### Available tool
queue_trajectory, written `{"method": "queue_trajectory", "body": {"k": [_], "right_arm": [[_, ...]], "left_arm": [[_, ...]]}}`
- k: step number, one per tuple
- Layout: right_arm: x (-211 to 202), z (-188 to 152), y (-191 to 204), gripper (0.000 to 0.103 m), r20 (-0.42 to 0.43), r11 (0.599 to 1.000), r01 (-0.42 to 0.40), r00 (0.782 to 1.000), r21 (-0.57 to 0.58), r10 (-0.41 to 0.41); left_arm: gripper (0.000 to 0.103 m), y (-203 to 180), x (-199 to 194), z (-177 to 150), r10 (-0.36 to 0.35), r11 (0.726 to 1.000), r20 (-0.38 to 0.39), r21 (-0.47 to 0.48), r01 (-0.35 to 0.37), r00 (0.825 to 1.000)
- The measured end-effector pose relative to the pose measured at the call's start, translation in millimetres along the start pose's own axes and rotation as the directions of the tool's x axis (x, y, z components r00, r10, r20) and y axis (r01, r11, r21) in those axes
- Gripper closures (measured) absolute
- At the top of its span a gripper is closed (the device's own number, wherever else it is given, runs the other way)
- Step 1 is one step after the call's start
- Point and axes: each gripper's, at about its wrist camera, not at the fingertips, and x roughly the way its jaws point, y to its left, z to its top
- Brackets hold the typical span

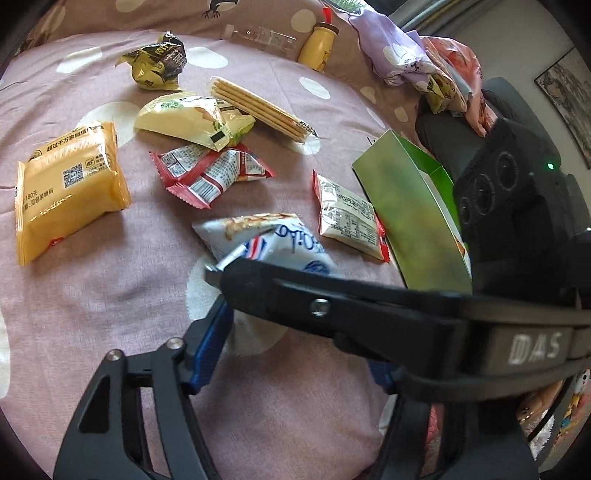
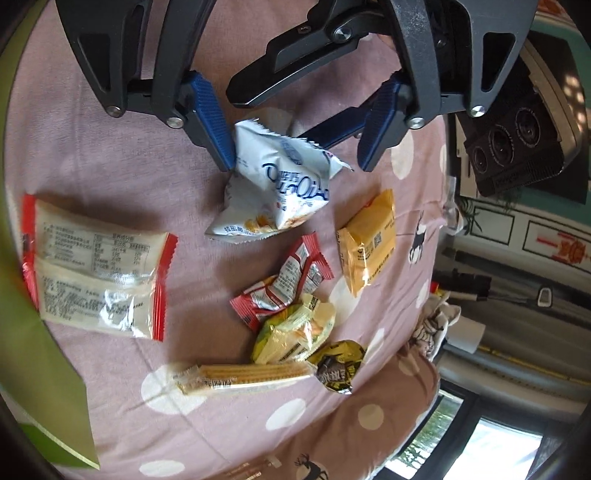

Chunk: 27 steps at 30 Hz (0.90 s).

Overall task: Organize snacks
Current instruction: 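Lift the white-and-blue chip bag up from the bed with the right gripper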

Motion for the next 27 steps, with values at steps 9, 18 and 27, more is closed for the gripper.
{"method": "queue_trajectory", "body": {"k": [9,18,27], "right_arm": [[-12.0,-2.9,11.9,0.052,0.062,0.997,0.041,0.997,-0.062,-0.037],[-28.1,-3.8,20.6,0.06,0.113,0.994,0.001,0.993,-0.11,0.012],[-39.2,-6.2,28.3,0.061,0.145,0.99,-0.021,0.989,-0.138,0.041]], "left_arm": [[0.075,-13.3,-12.5,-0.3,-0.059,0.996,0.062,0.071,0.055,0.996],[0.075,-21.6,-26.9,0.4,-0.067,0.992,0.127,0.113,0.052,0.99],[0.075,-29.6,-38.3,0.6,-0.079,0.987,0.17,0.149,0.054,0.982]]}}
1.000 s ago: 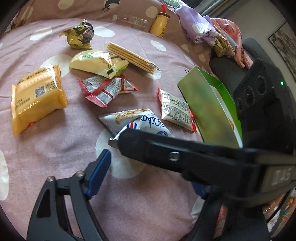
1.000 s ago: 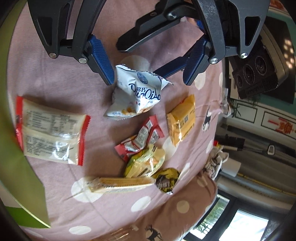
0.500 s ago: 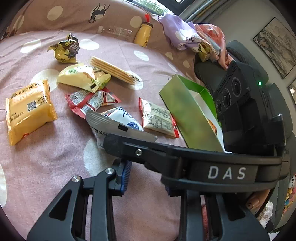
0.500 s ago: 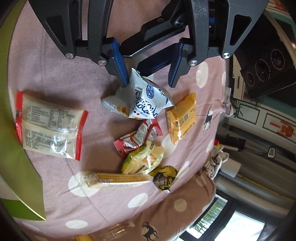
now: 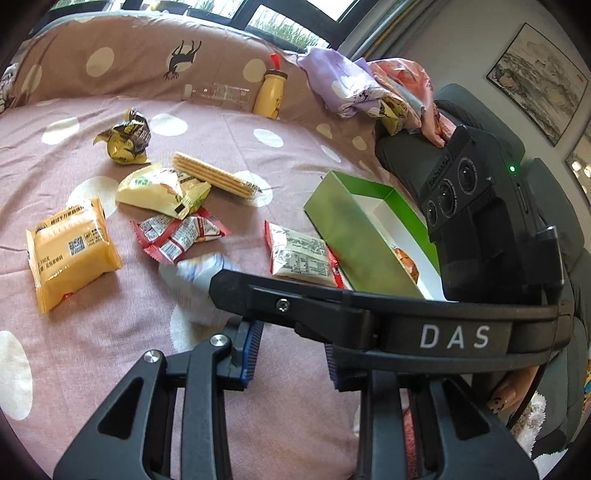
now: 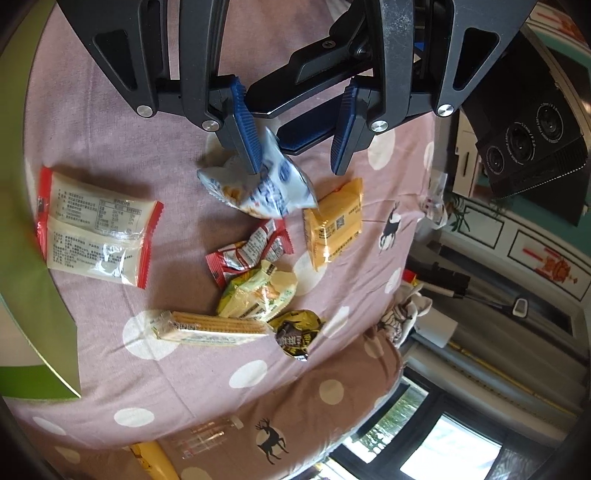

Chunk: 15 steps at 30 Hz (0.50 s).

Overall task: Organize snacks
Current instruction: 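Lift the white-and-blue chip bag up from the bed with the right gripper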

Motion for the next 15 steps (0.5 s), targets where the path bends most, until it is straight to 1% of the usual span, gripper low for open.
{"method": "queue_trajectory", "body": {"k": [5,9,12,15], "right_arm": [[-10.8,-0.7,8.4,0.061,0.03,0.999,-0.018,0.999,-0.031,0.019],[-7.8,0.4,7.5,0.061,0.018,1.0,0.004,1.0,-0.029,-0.004],[-6.5,0.3,5.4,0.061,0.016,0.999,0.028,0.999,-0.028,-0.027],[-9.4,1.5,2.2,0.061,0.034,0.998,0.053,0.998,-0.018,-0.053]], "left_arm": [[0.075,-7.9,-8.8,1.9,-0.01,0.999,0.039,0.036,0.008,0.999],[0.075,-6.5,-5.2,2.5,-0.01,1.0,0.021,0.022,0.01,1.0],[0.075,-5.5,-3.0,2.2,0.011,1.0,0.008,0.013,-0.011,1.0],[0.072,-3.2,-2.7,2.0,0.043,0.999,0.007,0.011,-0.043,0.999]]}}
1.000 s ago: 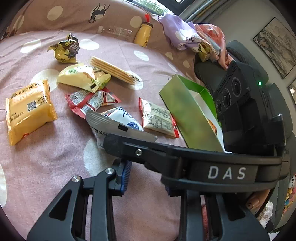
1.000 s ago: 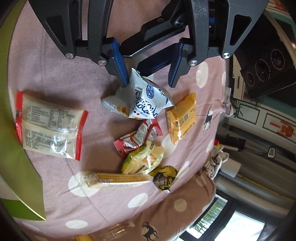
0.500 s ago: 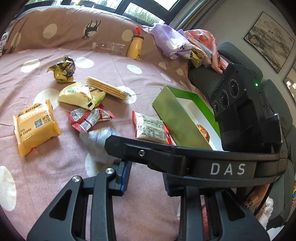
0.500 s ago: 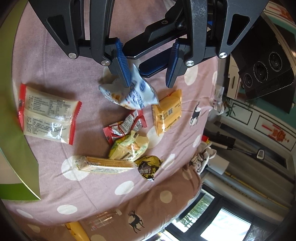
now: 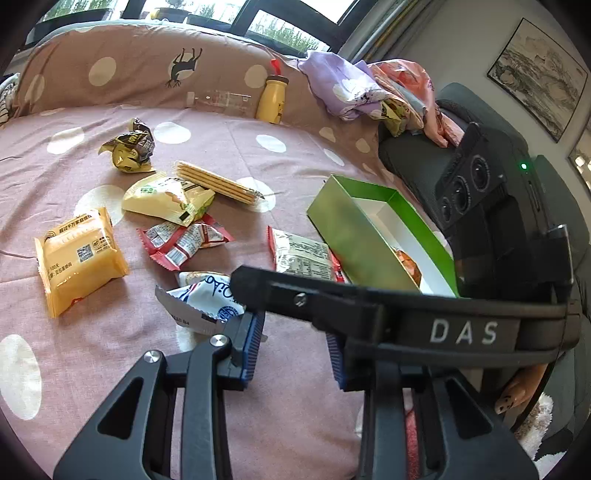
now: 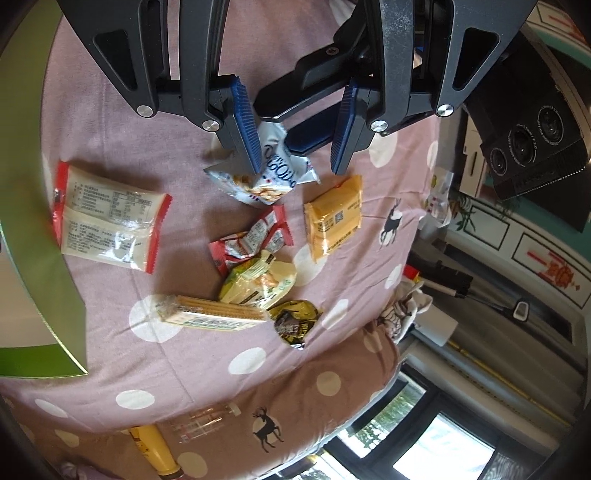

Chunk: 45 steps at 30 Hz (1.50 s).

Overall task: Organize snacks
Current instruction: 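Lift the white-and-blue chip bag up from the bed with the right gripper, then carry the chip bag over the green box and open the right gripper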

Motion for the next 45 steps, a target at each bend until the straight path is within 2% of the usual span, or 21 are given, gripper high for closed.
{"method": "queue_trajectory", "body": {"k": [4,7,9,11,13,17,21,24,28,30,34,38,41,45], "right_arm": [[-5.3,4.5,-9.6,0.061,0.031,0.999,0.015,0.999,0.033,-0.016],[-3.5,8.1,-21.0,0.06,0.031,0.997,0.018,0.999,0.08,-0.021],[0.8,9.9,-28.7,0.056,0.019,0.993,0.021,1.0,0.115,-0.023],[7.3,11.4,-33.2,0.047,-0.001,0.991,0.026,1.0,0.135,-0.026],[12.1,12.5,-33.7,0.043,-0.011,0.99,0.017,1.0,0.139,-0.016],[27.7,13.4,-34.1,0.032,-0.048,0.986,-0.026,0.998,0.163,0.034],[45.2,11.4,-32.9,0.032,-0.089,0.986,0.001,0.996,0.164,0.014],[53.3,7.9,-31.2,0.033,-0.097,0.989,0.017,0.995,0.148,-0.002],[47.9,5.2,-20.2,0.046,-0.078,0.997,0.015,0.997,0.082,-0.009],[45.1,4.5,-16.2,0.049,-0.069,0.998,0.016,0.998,0.063,-0.012],[30.8,5.4,-11.3,0.05,-0.037,0.998,-0.008,0.999,0.059,0.011],[-1.1,9.0,-0.1,0.05,0.045,1.0,-0.021,0.999,0.014,0.021],[-27.0,14.8,3.8,0.05,0.114,1.0,-0.017,0.993,-0.018,0.019],[-60.6,17.9,-4.8,0.05,0.196,1.0,-0.01,0.98,-0.013,0.013]], "left_arm": [[0.069,9.8,-1.7,1.4,0.058,0.998,0.017,-0.031,-0.057,0.998],[0.058,18.8,0.0,2.1,0.133,0.99,0.016,-0.056,-0.132,0.991],[0.052,23.7,3.8,1.7,0.191,0.98,0.005,-0.057,-0.191,0.981],[0.045,28.7,7.8,1.4,0.205,0.976,-0.01,-0.066,-0.205,0.979],[0.041,33.6,12.2,0.6,0.2,0.976,-0.028,-0.08,-0.201,0.979],[0.04,38.3,19.4,-0.8,0.188,0.977,-0.061,-0.088,-0.193,0.98],[0.041,40.2,26.4,-4.0,0.207,0.973,-0.087,-0.087,-0.215,0.974],[0.051,46.6,33.3,-5.0,0.153,0.978,-0.102,-0.126,-0.166,0.983],[0.054,43.8,29.7,-6.6,0.158,0.977,-0.089,-0.128,-0.168,0.984],[0.054,40.4,26.8,-7.2,0.163,0.978,-0.081,-0.12,-0.172,0.983],[0.055,27.9,15.0,-4.6,0.181,0.979,-0.03,-0.094,-0.183,0.983],[0.055,4.6,-1.0,2.7,0.167,0.985,0.063,-0.047,-0.164,0.984],[0.055,-16.8,-8.5,10.3,0.153,0.988,0.129,-0.008,-0.154,0.98],[0.055,-42.9,-7.5,20.4,0.131,0.989,0.169,0.051,-0.141,0.977]]}}
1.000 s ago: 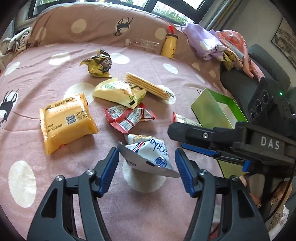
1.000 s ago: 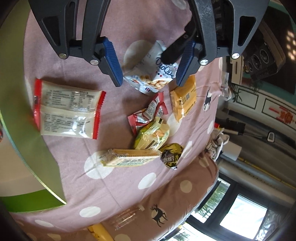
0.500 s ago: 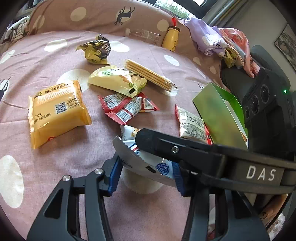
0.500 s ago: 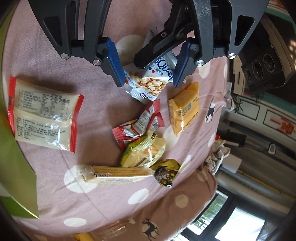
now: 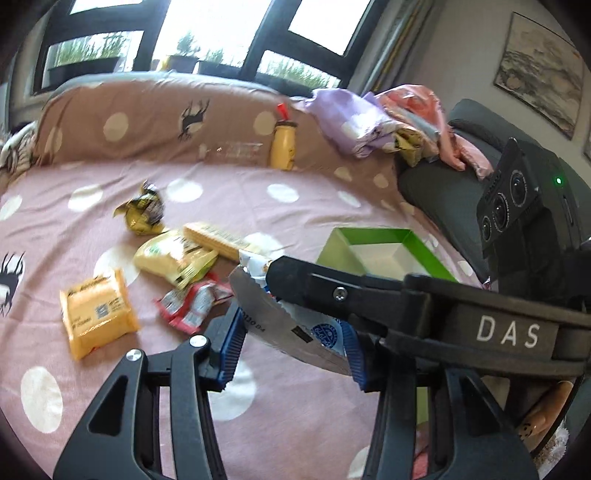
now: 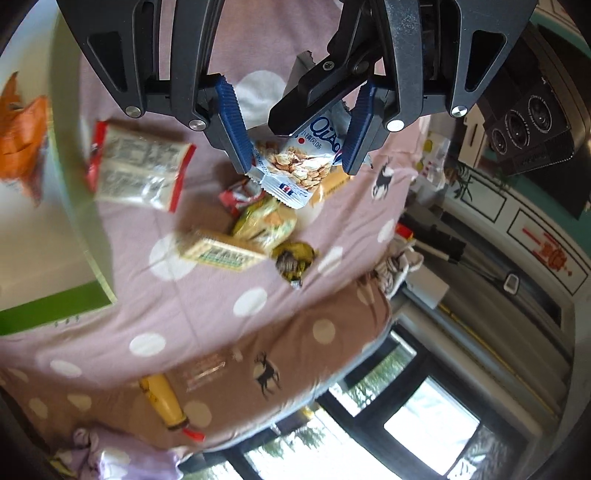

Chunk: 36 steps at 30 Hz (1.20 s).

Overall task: Organize snacks
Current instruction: 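Carry the chip bag over the green box and open the right gripper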

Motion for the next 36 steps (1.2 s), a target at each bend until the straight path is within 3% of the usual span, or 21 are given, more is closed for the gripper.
{"method": "queue_trajectory", "body": {"k": [7,16,26,36], "right_arm": [[-49.1,10.8,-19.3,0.05,0.136,0.997,0.069,0.988,0.031,-0.072],[-90.6,15.4,-65.6,0.05,0.247,0.981,0.113,0.957,0.159,-0.151],[-105.5,11.7,-107.3,0.05,0.258,0.944,0.141,0.94,0.297,-0.222],[-107.5,7.0,-138.4,0.05,0.218,0.902,0.153,0.941,0.404,-0.258]], "left_arm": [[0.055,-44.8,15.9,18.3,-0.08,0.993,0.026,0.092,0.078,0.996],[0.055,-93.2,53.2,29.6,-0.179,0.969,-0.017,0.17,0.179,0.984],[0.055,-120.5,90.2,28.6,-0.238,0.948,-0.119,0.187,0.257,0.964],[0.055,-133.1,117.3,21.3,-0.273,0.94,-0.201,0.151,0.305,0.941]]}}
